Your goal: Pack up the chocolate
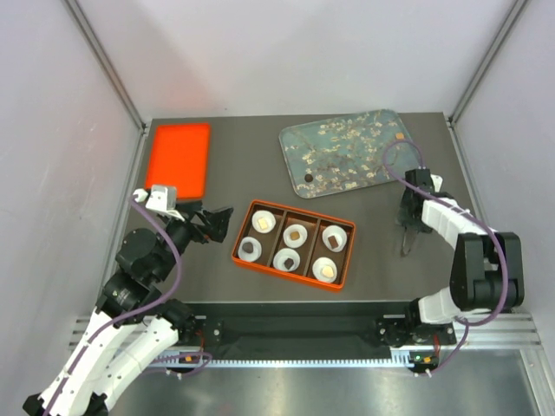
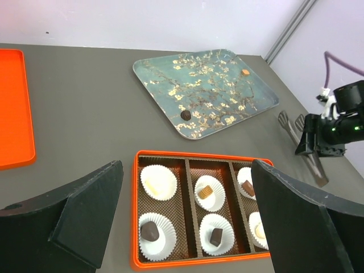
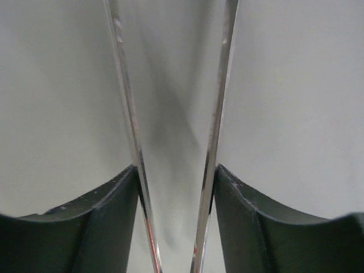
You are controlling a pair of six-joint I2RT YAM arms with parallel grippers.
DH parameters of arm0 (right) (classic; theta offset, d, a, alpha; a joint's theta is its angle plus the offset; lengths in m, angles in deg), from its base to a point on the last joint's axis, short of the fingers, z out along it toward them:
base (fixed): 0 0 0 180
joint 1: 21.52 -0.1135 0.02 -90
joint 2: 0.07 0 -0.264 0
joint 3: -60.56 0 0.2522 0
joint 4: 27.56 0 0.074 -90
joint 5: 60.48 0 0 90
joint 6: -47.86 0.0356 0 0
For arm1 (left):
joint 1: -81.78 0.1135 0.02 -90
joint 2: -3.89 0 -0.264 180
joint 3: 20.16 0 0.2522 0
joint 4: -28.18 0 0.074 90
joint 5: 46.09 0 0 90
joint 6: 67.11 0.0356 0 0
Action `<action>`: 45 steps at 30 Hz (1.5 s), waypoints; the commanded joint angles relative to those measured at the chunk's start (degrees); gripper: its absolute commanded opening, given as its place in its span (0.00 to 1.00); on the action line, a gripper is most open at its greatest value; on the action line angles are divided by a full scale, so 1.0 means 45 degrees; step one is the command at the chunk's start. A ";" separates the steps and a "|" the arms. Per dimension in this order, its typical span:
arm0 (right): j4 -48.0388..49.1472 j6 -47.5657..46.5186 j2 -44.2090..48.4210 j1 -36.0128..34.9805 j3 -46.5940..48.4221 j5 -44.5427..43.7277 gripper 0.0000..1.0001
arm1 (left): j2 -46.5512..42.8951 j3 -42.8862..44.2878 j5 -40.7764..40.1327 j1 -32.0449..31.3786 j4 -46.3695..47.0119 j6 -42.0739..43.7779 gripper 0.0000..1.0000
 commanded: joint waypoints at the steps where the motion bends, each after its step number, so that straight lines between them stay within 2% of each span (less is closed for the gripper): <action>1: 0.0391 -0.0092 -0.0478 0.0240 0.0848 0.0319 0.54 | -0.0217 0.0009 0.0092 0.0028 0.0543 -0.0128 0.99; 5: 0.0292 -0.0482 -0.0696 0.0728 0.0946 0.1296 0.62 | -0.0295 0.0009 0.0052 0.0028 0.0542 -0.0128 0.99; 10: -0.0292 -0.0365 -0.0968 0.0943 0.1122 0.1278 0.70 | -0.0295 0.0028 0.0072 0.0028 0.0621 -0.0089 0.99; 25: -0.2050 0.0103 -0.0364 0.1021 0.1862 -0.0401 0.91 | -0.0373 0.0009 0.0170 0.0028 0.0621 -0.0089 0.99; 28: -0.2597 0.0181 -0.0091 0.1021 0.2292 -0.0636 0.91 | -0.0354 0.0009 0.0150 0.0028 0.0640 -0.0069 0.99; 30: -0.2676 0.0240 0.0241 0.0983 0.2566 -0.0307 0.89 | -0.0315 0.0028 0.0092 0.0028 0.0602 -0.0050 0.99; 33: -0.2483 0.0338 0.0554 0.0653 0.3036 0.0608 0.81 | -0.0276 0.0028 -0.0006 0.0028 0.0601 -0.0050 0.99; 34: -0.2346 0.0338 0.0535 0.0496 0.3075 0.0962 0.72 | -0.0295 0.0009 -0.0045 0.0028 0.0601 -0.0069 0.99; 35: -0.2228 0.0338 0.0477 0.0417 0.3056 0.1313 0.68 | -0.0295 -0.0010 -0.0045 0.0028 0.0582 -0.0089 0.99; 36: -0.2034 0.0415 0.0418 -0.0319 0.2979 0.1684 0.63 | -0.0237 -0.0030 -0.0045 0.0028 0.0601 -0.0128 0.99; 37: -0.1877 0.0629 0.0379 -0.0558 0.2784 0.1823 0.55 | -0.0178 -0.0030 -0.0006 0.0028 0.0621 -0.0147 0.99; 40: -0.0672 0.1253 0.0145 -0.1048 0.1850 0.3012 0.45 | 0.0173 -0.0030 0.0150 0.0028 0.0679 -0.0245 0.99; 42: 0.0499 0.1451 0.0008 -0.1107 0.0972 0.3679 0.41 | 0.0581 0.0028 0.0092 0.0028 0.0640 -0.0284 0.99; 45: 0.0936 0.1744 -0.0304 -0.0991 0.0401 0.3290 0.36 | 0.1402 0.0301 -0.0279 0.0028 0.0368 -0.0304 0.99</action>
